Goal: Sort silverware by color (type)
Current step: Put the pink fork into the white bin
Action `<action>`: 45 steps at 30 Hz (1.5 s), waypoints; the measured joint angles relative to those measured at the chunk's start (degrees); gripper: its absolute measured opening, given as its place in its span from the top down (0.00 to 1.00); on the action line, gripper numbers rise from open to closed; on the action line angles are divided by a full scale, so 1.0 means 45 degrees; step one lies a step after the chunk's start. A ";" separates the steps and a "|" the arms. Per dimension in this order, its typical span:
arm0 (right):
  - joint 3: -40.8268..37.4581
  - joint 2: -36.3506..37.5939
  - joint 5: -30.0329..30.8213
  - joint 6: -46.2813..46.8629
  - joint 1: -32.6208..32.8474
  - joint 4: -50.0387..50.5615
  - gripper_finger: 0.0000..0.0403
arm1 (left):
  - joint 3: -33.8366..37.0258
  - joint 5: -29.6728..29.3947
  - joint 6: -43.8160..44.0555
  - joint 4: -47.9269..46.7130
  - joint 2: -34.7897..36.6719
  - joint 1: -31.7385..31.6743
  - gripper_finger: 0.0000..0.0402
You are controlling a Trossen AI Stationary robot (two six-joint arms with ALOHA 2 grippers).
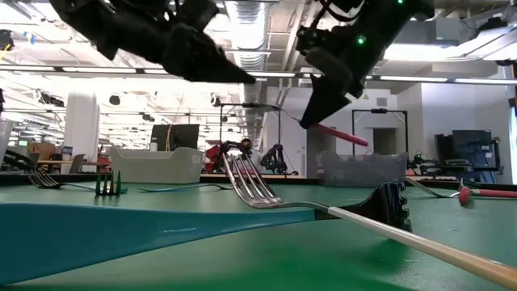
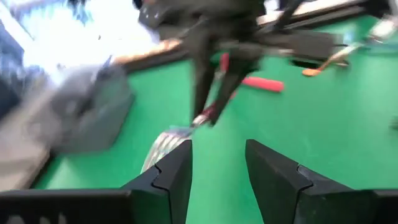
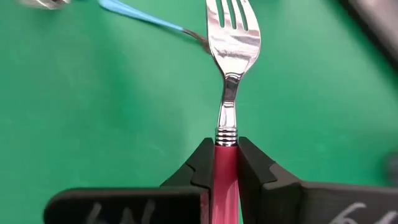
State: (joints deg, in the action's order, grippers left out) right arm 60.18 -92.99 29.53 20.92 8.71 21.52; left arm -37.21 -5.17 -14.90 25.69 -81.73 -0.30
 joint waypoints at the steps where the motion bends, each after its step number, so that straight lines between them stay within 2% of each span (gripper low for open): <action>1: 0.0000 0.0096 -0.0453 0.0148 -0.0133 -0.0064 0.88 | 0.0000 -0.0245 -0.0545 0.0167 -0.0001 0.0238 0.65; 7: 0.0019 0.0522 -0.2528 0.0157 -0.0557 -0.0957 0.87 | 0.0000 -0.2619 -0.2722 0.0458 0.0000 0.1052 0.58; 14: 0.0019 0.0514 -0.3210 -0.0056 -0.0554 -0.1598 0.86 | 0.0000 -0.2898 -0.3237 0.0412 -0.0005 0.1137 0.55; 21: 0.0019 0.0509 -0.3313 0.0006 -0.0545 -0.1617 0.86 | 0.0000 -0.3659 -0.3720 -0.0181 -0.0005 0.1077 0.67; 35: 0.0019 0.0509 -0.3600 -0.0032 -0.0554 -0.1908 0.86 | 0.0000 -0.3588 -0.3560 -0.0441 -0.0005 0.0763 0.97; 37: 0.0019 0.0509 -0.3593 0.0032 -0.0549 -0.1917 0.85 | 0.0000 -0.3682 -0.3514 -0.0439 -0.0005 0.0768 0.99; 41: 0.0019 0.0509 -0.3438 0.0297 -0.0727 -0.2091 0.80 | 0.0000 -0.5162 -0.3451 -0.0793 0.0057 0.0788 1.00; 45: 0.0019 0.0563 -0.3083 0.0325 -0.0904 -0.2013 0.71 | -0.0166 -0.6616 -0.2626 -0.2721 0.0815 0.0414 1.00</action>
State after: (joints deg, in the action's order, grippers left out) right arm 60.27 -90.45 15.66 22.39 4.64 12.46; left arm -37.96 -34.94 -26.71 13.45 -78.07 1.57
